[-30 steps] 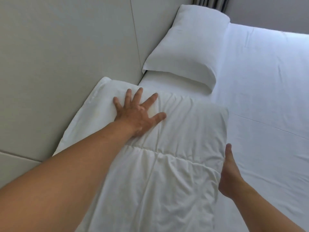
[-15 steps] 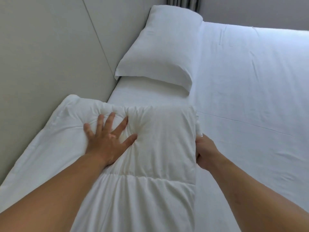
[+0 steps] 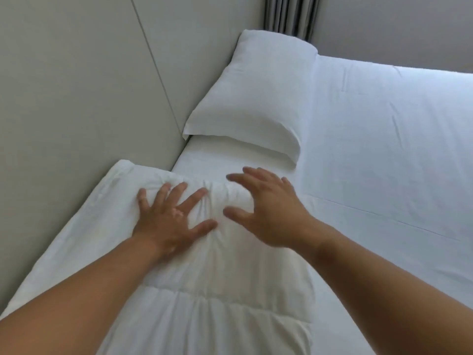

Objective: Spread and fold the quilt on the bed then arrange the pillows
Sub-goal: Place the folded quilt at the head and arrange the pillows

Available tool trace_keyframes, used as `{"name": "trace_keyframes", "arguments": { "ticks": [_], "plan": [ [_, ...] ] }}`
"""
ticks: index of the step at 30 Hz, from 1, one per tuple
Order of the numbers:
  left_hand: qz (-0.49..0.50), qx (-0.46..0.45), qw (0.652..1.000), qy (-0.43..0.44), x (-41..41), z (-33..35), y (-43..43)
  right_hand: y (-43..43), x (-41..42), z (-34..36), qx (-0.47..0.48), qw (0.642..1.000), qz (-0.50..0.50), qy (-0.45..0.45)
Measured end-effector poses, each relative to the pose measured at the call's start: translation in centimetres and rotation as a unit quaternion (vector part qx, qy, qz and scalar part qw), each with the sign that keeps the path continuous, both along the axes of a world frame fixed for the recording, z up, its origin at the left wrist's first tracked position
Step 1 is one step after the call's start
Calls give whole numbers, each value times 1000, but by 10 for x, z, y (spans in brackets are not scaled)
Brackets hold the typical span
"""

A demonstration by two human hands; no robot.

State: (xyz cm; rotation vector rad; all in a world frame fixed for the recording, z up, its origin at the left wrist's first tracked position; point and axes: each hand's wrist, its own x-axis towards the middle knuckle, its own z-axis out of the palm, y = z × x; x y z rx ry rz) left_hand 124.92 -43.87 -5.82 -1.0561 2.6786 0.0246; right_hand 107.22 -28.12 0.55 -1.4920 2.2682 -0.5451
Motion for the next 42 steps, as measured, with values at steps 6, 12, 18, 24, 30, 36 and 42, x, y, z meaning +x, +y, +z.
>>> {"name": "trace_keyframes", "arguments": {
  "ticks": [6, 12, 18, 24, 30, 36, 42],
  "plan": [
    [3, -37, 999, 18, 55, -2, -87, 5, 16, -84, 126, 989, -11, 70],
    [3, 3, 997, 72, 36, -65, -108, -10, 0, -144, 111, 991, -28, 63],
    [73, 39, 996, -37, 22, -64, -106, -21, -2, -159, 166, 981, -23, 100],
    [109, 88, 990, 1, 67, 6, -4, -20, 16, -121, 260, 959, -16, 110],
    [106, 46, 993, 10, 231, 22, 136, 4, 84, -62, 228, 967, -30, 106],
    [187, 38, 981, 38, 324, 16, 170, 128, 212, -43, 152, 980, 99, 77],
    [213, 55, 974, 45, 330, 6, 166, 163, 222, -63, 152, 982, 80, 81]
  ]
}}
